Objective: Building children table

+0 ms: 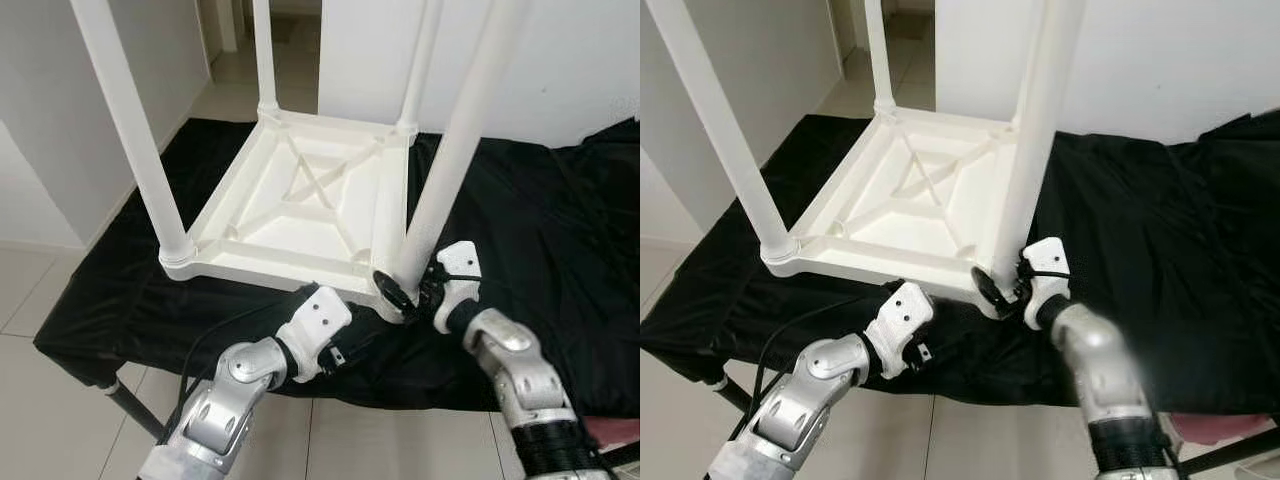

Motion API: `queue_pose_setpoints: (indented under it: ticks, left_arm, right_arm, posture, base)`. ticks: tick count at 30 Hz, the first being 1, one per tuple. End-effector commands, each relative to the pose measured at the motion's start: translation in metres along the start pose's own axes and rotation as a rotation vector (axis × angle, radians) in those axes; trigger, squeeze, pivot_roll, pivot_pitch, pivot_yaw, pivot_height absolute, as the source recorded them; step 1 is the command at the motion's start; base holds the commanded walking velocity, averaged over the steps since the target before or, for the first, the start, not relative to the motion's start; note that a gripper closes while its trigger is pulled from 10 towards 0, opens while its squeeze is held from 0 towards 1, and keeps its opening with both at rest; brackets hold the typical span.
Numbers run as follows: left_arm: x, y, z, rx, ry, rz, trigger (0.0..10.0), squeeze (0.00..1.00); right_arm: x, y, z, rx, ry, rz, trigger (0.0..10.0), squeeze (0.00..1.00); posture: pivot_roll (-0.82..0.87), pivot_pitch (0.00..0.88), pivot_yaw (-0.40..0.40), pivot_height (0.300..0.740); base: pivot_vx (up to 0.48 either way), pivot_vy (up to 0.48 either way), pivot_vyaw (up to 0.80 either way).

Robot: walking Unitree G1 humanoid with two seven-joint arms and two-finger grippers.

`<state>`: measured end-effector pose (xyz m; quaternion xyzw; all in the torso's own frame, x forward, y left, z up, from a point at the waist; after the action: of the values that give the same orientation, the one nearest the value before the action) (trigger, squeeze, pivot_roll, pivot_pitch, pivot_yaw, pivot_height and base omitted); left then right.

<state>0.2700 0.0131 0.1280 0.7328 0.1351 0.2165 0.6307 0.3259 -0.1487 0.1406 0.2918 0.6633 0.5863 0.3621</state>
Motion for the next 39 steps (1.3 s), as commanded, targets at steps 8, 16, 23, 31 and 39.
queue_pose_setpoints:
  ticks: [8, 16, 23, 31, 39]
  left_arm:
    - [0.003, -0.002, -0.001, 0.009, 0.038, 0.010, 10.0, 0.00]
    - [0.001, -0.003, -0.002, 0.013, 0.038, 0.013, 10.0, 0.00]
    - [0.006, -0.004, -0.004, 0.011, 0.072, 0.005, 10.0, 0.00]
    - [0.004, -0.002, -0.004, -0.005, 0.073, -0.005, 10.0, 0.00]
    - [0.006, -0.003, -0.003, 0.002, 0.071, -0.003, 10.0, 0.00]
  right_arm:
    - [0.001, -0.017, 0.004, 0.061, 0.108, -0.023, 0.0, 0.00]
    - [0.004, -0.023, 0.001, 0.053, 0.117, 0.023, 7.2, 0.00]
    - [0.005, -0.030, -0.001, 0.025, -0.074, 0.087, 10.0, 0.00]
    - [0.006, -0.032, -0.003, 0.033, -0.183, 0.114, 10.0, 0.00]
    - [0.014, -0.037, -0.010, 0.098, -0.654, 0.217, 10.0, 0.00]
  posture:
    - [0.01, 0.014, 0.009, 0.740]
    - [0.01, 0.015, 0.012, 0.740]
    - [0.01, 0.023, 0.007, 0.740]
    - [0.01, 0.025, 0.007, 0.740]
    - [-0.01, 0.026, 0.014, 0.740]
  base:
    - [0.000, 0.000, 0.00]
    - [0.000, 0.000, 0.00]
    - [0.000, 0.000, 0.00]
    - [0.000, 0.000, 0.00]
    - [0.000, 0.000, 0.00]
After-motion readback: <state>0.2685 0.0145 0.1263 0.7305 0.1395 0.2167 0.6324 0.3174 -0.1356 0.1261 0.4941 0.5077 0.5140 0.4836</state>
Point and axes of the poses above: a point about 5 cm out from each wrist's last joint towards the gripper, its own z axis pointing out of the wrist towards the gripper, its own y axis along the axis of the wrist's last joint, x = y × z, the point moved 3 cm from there along z, pointing out of the wrist towards the gripper, and after that the axes turned 2 degrees about -z, right-handed, at the moved point
